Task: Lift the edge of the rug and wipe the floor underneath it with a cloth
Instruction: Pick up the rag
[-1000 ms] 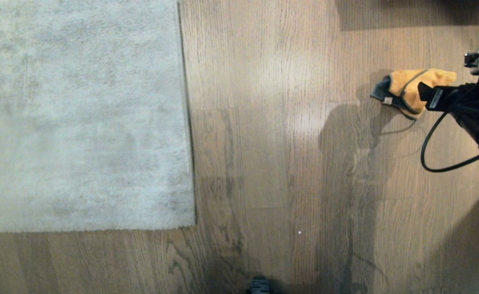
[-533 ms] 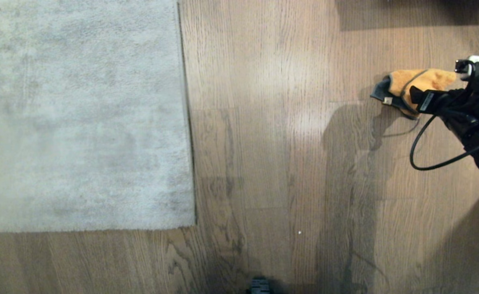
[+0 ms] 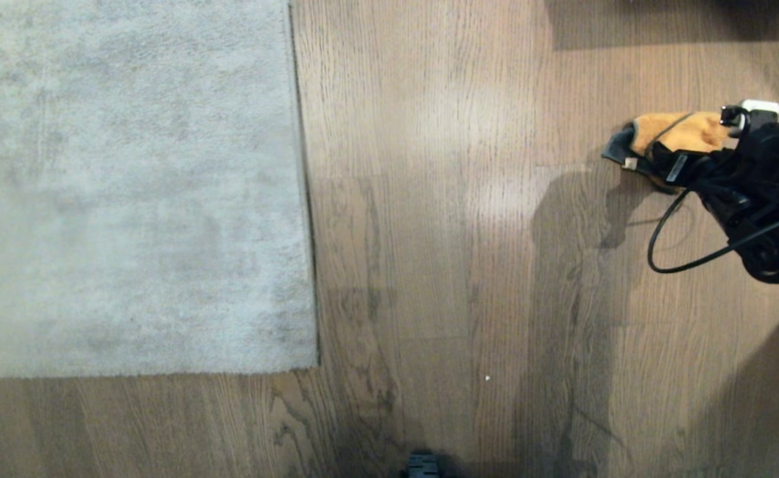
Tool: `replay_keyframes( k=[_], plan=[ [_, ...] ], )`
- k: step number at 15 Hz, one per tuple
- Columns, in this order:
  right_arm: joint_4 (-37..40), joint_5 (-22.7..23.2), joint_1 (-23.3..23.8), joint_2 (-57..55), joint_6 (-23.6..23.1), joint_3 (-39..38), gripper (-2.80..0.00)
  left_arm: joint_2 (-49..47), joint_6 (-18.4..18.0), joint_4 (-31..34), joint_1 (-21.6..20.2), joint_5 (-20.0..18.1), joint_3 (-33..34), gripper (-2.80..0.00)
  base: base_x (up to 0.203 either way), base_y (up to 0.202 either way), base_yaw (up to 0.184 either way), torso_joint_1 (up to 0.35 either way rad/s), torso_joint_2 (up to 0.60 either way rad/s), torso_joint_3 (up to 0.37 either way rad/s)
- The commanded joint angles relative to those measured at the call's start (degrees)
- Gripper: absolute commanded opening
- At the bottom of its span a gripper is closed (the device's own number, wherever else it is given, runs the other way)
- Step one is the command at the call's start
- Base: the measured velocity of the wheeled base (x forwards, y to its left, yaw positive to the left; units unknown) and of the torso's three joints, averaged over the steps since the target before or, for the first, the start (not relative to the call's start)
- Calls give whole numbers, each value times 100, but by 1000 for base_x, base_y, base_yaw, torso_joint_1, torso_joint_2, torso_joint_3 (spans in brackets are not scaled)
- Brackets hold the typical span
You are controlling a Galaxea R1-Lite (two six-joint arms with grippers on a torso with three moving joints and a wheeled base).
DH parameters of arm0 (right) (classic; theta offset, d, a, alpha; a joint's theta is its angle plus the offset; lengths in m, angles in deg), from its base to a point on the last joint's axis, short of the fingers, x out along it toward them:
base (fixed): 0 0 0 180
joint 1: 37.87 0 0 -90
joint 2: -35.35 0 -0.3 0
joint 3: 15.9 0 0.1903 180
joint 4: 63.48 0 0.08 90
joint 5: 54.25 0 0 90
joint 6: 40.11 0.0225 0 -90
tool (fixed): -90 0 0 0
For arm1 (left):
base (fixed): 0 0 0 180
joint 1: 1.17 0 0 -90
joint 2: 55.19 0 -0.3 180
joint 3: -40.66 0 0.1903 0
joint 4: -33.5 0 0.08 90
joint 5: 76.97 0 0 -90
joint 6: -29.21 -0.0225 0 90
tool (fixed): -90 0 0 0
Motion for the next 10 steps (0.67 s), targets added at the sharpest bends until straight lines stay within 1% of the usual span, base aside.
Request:
replay_keyframes(
  k=[1,7,10],
  plan=[
    [-34,-10,-18,-199,0,113,0,0,-3,-1,-1,0,0,-280,0,0,0,0,0,0],
    [-193,-10,-81,-404,0,122,0,0,-3,-1,-1,0,0,-280,0,0,0,0,0,0],
    [-201,-14,-98,-475,0,254,0,0,-3,-1,-1,0,0,-280,0,0,0,0,0,0]
  ],
)
